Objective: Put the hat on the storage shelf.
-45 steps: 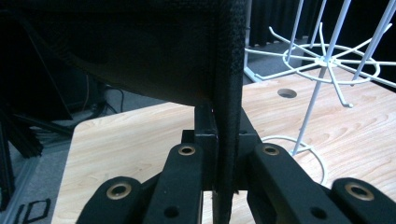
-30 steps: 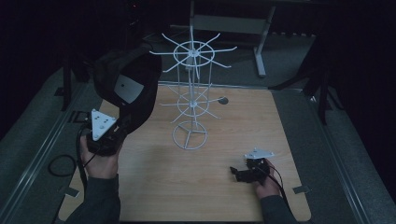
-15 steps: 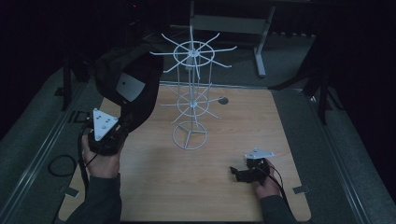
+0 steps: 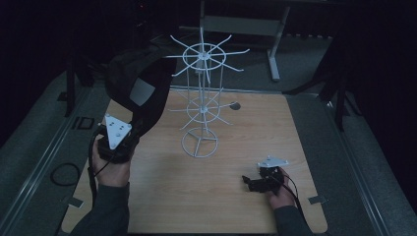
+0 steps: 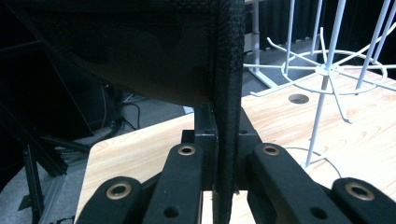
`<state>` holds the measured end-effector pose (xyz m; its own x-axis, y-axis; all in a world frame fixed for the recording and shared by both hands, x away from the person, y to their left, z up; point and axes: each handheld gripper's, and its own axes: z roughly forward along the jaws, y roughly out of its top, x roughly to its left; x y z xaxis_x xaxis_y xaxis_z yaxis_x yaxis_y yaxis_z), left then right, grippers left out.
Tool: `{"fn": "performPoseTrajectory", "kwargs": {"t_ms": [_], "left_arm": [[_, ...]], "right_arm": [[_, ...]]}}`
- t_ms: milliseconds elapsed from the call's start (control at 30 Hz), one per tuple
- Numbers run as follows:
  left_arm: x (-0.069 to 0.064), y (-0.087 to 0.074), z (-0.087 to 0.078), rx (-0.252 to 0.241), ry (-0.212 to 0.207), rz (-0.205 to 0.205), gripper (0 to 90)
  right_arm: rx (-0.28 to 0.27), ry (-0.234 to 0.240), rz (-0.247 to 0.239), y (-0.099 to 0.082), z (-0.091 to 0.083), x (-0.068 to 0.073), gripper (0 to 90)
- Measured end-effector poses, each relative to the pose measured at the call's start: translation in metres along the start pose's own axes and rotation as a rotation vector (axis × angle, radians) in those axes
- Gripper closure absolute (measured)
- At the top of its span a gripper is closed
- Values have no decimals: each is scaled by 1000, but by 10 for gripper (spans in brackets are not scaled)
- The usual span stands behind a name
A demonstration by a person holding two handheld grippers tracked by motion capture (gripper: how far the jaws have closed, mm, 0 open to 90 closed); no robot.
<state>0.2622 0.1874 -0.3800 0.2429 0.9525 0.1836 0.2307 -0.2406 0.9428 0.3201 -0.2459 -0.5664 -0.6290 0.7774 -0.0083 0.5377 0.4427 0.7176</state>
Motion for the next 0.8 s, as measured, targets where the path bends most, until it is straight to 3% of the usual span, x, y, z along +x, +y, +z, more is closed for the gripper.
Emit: {"fn": "performPoseTrajectory", "kwargs": {"t_ms": [500,800], "left_arm": [[-14,-4,6,-2,-15,56,860],[-25,-8,15,30,-1,145,851]], "right_arm": [[1,1,0,0,0,0,117],[0,-1,0,0,0,0,117]]}}
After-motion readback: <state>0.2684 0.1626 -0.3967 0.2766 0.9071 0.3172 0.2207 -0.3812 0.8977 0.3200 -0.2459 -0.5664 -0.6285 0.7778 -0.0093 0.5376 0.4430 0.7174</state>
